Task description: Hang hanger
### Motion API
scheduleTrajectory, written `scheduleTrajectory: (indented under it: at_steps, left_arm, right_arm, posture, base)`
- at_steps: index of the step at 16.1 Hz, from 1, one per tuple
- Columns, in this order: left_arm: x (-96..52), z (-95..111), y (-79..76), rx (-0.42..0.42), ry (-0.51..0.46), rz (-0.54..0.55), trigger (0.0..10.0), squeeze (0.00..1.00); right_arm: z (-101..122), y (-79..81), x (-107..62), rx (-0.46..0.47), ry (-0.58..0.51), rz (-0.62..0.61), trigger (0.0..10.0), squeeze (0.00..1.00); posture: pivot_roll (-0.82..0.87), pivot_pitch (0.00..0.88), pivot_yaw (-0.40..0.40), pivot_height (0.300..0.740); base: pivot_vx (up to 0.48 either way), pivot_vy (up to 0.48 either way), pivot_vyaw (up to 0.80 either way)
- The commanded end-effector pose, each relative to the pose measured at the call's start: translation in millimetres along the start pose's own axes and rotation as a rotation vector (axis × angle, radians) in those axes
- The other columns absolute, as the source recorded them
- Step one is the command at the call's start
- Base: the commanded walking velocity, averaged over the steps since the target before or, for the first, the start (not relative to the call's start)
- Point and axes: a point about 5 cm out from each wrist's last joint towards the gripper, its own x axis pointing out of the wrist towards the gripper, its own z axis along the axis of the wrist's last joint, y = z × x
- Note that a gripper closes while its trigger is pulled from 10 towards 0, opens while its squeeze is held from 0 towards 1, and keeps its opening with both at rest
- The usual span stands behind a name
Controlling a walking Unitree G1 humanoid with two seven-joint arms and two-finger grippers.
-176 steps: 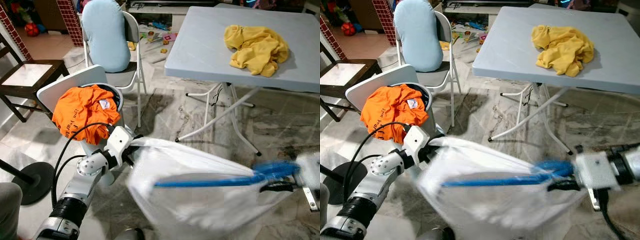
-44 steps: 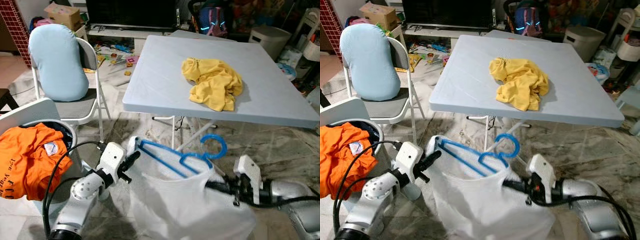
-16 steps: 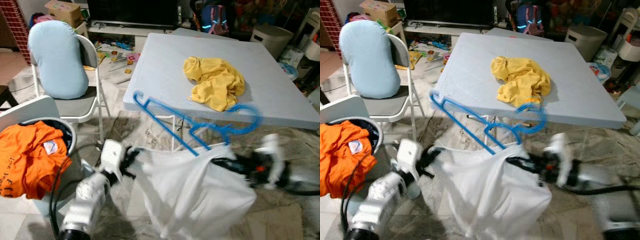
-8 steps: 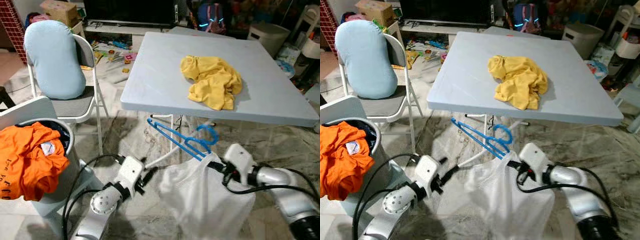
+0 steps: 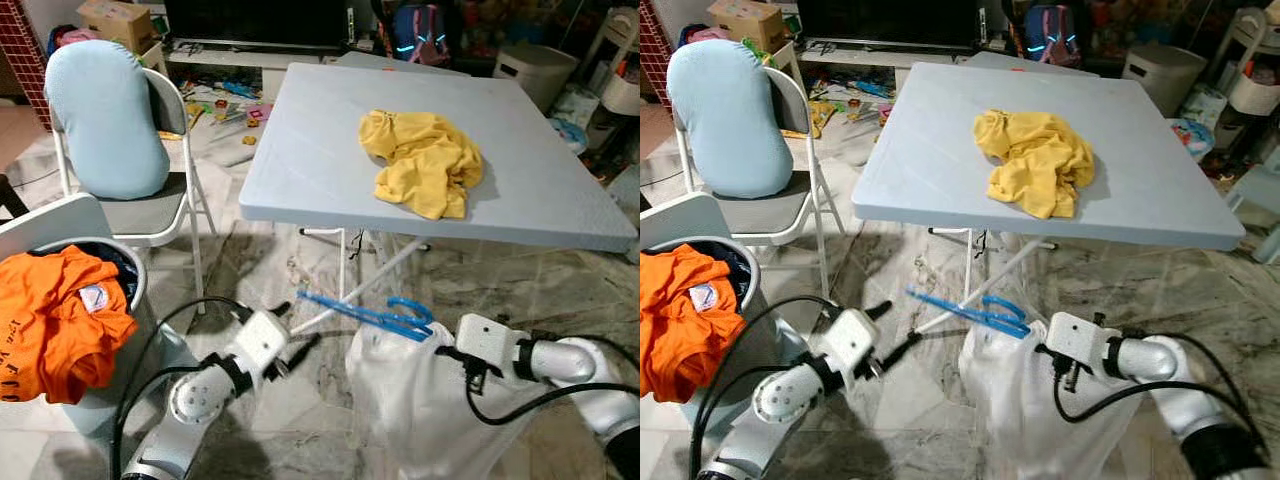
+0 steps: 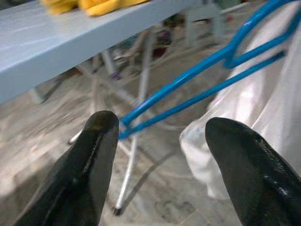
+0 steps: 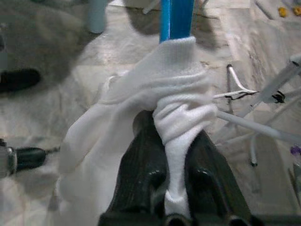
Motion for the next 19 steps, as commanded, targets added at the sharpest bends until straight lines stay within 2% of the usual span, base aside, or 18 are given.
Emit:
scheduleTrajectory:
  at_steps: [1,4,7,8,9,10,11,12,13,17,19]
  left_arm:
    - [-0.2,4,-1.7,0.02,-0.015,-0.036,10.0,1.0]
    - [-0.6,6,-7.3,0.04,-0.004,-0.155,10.0,1.0]
    - [-1.0,6,-4.7,0.065,0.002,-0.193,10.0,1.0]
    - [-0.8,6,-5.7,0.056,0.003,-0.212,10.0,0.14]
    - [0.4,7,-9.3,0.044,0.002,-0.253,10.0,0.0]
    - [4.1,8,-16.7,0.023,-0.002,-0.31,9.7,0.0]
    - [6.0,9,-19.8,-0.004,-0.011,-0.331,7.7,0.0]
    - [6.9,10,-21.6,-0.026,-0.017,-0.345,4.8,0.0]
    - [8.6,12,-23.7,-0.046,-0.027,-0.371,0.2,0.0]
    - [9.3,17,-24.8,-0.055,-0.035,-0.428,0.0,0.0]
    - [6.2,20,-23.8,-0.085,-0.035,-0.464,0.0,0.0]
  right_arm:
    - [6,-6.4,-2.7,-0.037,-0.017,0.009,10.0,0.0]
    - [14,3.5,-4.4,-0.055,-0.078,0.156,10.0,0.0]
    - [21,10.8,-12.1,-0.047,-0.139,0.282,10.0,0.0]
    - [23,10.1,-13.6,-0.045,-0.147,0.288,10.0,0.0]
    - [26,8.8,-16.2,-0.039,-0.17,0.299,10.0,0.0]
    - [30,7.7,-19.4,-0.033,-0.203,0.314,10.0,0.0]
    - [32,7.7,-20.5,-0.03,-0.212,0.319,10.0,0.0]
    - [32,8.3,-21.0,-0.027,-0.215,0.322,10.0,0.0]
    - [33,8.9,-21.2,-0.026,-0.219,0.326,10.0,0.0]
    - [34,14.0,-21.6,-0.016,-0.227,0.356,10.0,0.0]
    - [32,15.0,-22.7,-0.011,-0.217,0.362,10.0,0.0]
  posture:
    - [0.03,0.031,-0.039,0.74]
    - [0.03,0.029,-0.039,0.74]
    - [0.03,0.031,-0.037,0.74]
    - [0.03,0.033,-0.036,0.74]
    - [0.03,0.032,-0.033,0.74]
    - [0.02,0.033,-0.03,0.74]
    - [0.02,0.034,-0.03,0.74]
    - [0.02,0.034,-0.028,0.74]
    - [0.02,0.034,-0.028,0.74]
    - [0.02,0.038,-0.025,0.74]
    - [0.02,0.04,-0.025,0.74]
  base:
    - [0.0,0.0,0.0]
    - [0.0,0.0,0.0]
    - [0.0,0.0,0.0]
    - [0.0,0.0,0.0]
    - [0.0,0.0,0.0]
    - [0.0,0.0,0.0]
    - [0.0,0.0,0.0]
    - [0.0,0.0,0.0]
    - [0.0,0.0,0.0]
    - [0.0,0.0,0.0]
    - [0.0,0.0,0.0]
